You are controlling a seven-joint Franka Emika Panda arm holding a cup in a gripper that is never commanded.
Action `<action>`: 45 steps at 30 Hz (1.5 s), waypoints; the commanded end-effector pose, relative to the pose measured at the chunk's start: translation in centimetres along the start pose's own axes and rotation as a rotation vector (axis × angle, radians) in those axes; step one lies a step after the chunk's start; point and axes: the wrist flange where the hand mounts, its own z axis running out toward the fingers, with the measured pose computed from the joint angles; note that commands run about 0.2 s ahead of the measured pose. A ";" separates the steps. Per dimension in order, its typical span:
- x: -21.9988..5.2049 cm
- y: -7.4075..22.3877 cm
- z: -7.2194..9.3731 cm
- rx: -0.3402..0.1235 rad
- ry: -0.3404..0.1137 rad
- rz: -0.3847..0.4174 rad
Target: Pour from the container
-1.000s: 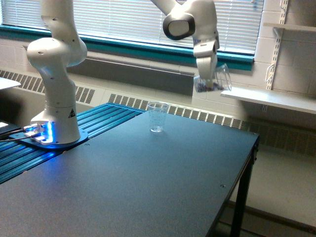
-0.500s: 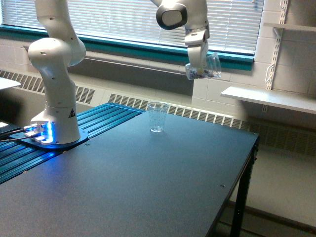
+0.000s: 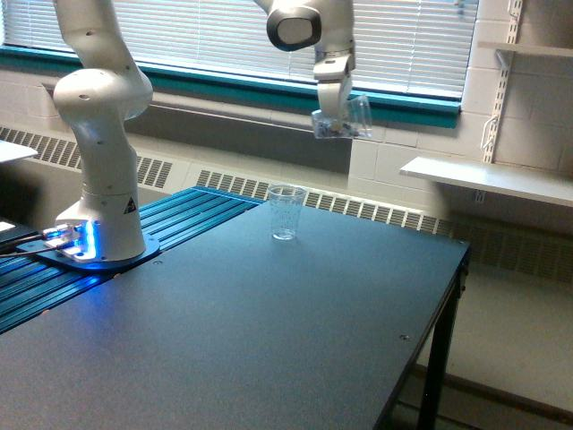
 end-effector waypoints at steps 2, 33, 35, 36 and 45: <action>-4.2 0.5 0.1 -0.011 -0.031 -0.019; -8.9 6.1 0.8 -0.053 -0.164 0.044; -8.8 6.4 1.0 -0.052 -0.167 0.052; -8.9 6.6 1.1 -0.053 -0.167 0.053; -9.4 8.5 3.0 -0.081 -0.182 0.049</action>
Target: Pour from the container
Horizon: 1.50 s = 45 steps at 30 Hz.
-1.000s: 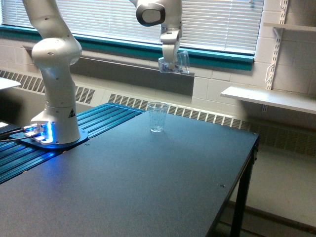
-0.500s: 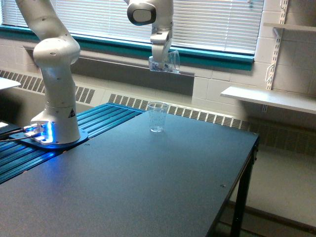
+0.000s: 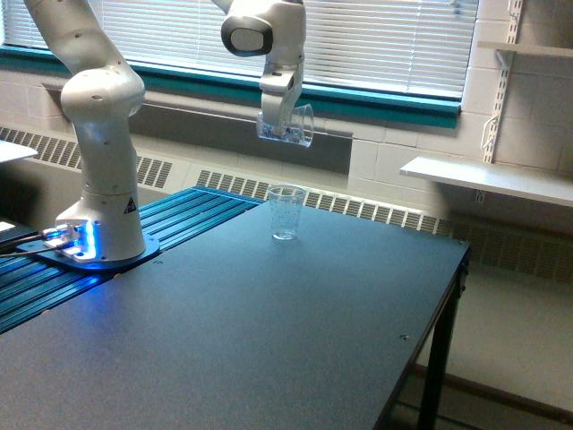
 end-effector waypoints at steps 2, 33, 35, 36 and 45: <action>-0.3 1.4 1.5 -0.021 -0.015 -0.014; -0.2 4.2 5.8 -0.115 -0.115 0.046; -0.3 4.0 5.8 -0.116 -0.117 0.045; -0.4 3.9 5.8 -0.115 -0.116 0.044; -0.6 3.5 6.0 -0.134 -0.134 0.046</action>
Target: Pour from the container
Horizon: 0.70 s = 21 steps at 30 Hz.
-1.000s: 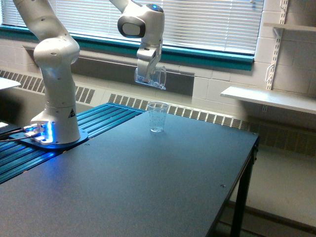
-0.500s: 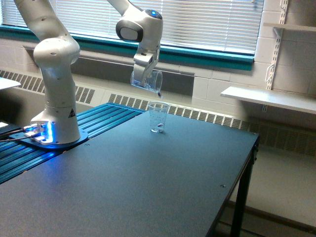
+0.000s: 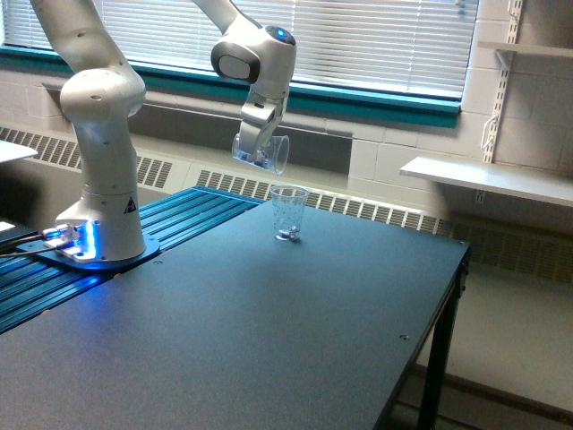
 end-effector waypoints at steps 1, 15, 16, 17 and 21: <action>-0.1 -0.5 -0.1 -0.006 -0.024 0.001; 1.3 -1.4 -1.0 0.001 -0.067 0.042; 1.3 -1.3 -0.9 -0.011 -0.070 0.043; 1.3 -1.3 -0.7 -0.021 -0.072 0.042; 1.7 -1.7 -0.9 -0.017 -0.079 0.050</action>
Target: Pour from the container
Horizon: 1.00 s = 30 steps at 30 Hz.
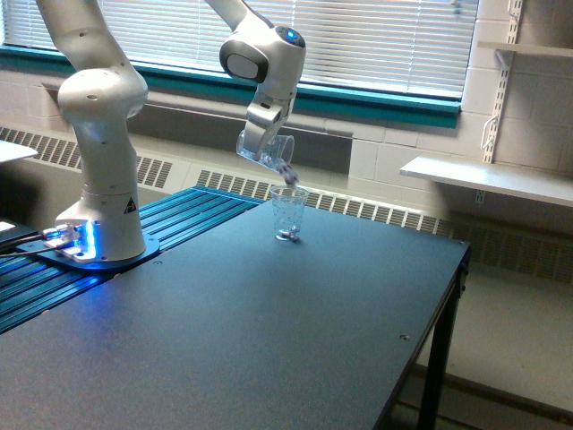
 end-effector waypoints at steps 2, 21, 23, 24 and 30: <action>0.7 -0.6 -0.3 -0.005 -0.019 0.008; 1.1 -1.0 -0.8 -0.011 -0.052 0.008; 1.2 -1.0 -1.0 -0.001 -0.056 0.010; 1.3 -1.0 -1.0 -0.002 -0.054 0.010; 1.9 -0.8 -1.4 0.002 -0.036 0.020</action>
